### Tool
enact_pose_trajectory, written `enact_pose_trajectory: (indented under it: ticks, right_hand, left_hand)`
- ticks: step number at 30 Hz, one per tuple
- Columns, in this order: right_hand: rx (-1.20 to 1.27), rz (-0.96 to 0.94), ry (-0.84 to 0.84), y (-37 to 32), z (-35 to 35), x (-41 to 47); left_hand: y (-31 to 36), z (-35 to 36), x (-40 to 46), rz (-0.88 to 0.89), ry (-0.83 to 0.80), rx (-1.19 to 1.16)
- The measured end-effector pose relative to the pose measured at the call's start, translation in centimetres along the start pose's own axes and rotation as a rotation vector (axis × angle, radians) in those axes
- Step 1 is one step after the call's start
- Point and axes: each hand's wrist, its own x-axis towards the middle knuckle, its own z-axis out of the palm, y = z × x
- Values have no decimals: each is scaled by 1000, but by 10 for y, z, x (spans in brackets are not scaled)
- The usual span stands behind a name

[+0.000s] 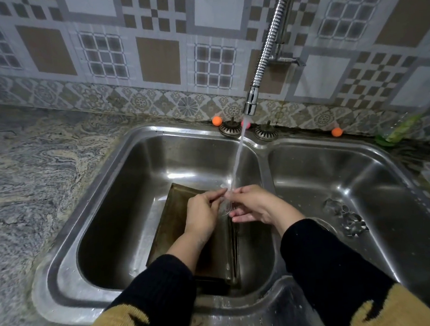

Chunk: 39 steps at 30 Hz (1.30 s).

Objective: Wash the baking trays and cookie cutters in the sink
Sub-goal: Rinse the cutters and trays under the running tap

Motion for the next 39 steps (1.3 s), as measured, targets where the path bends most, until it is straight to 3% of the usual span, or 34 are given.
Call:
enact_pose_trajectory:
  ticks: [4,10,20,22,24,27,30,33,39]
  right_hand:
    - [3,-36,11,-1,-9,-3]
    - [-158,-203,94,5,-14,-11]
    - [-31,-7,-229,5,-26,-22]
    - [-41,-50,-138,2,-29,-29]
    - [-230,-174,50,-5,-38,-34]
    - [-489,-310,315,-8,-70,-40]
    - [-455,-227,445,18,-116,-37]
    - [-388,-62,555,70,-163,-28]
    - [-499,155,807,145,-249,-12]
  left_hand:
    - [0,5,1,-15,-2,0]
    - [-2,9,5,-193,-33,-57]
    - [10,7,-3,12,-21,-100]
    - [17,10,-1,34,-25,-100]
    - [25,16,3,71,-47,-67]
    - [41,39,3,142,-151,168]
    - [50,70,3,178,-300,431]
    - [54,99,2,105,-445,641]
    - [54,123,-6,134,-323,902]
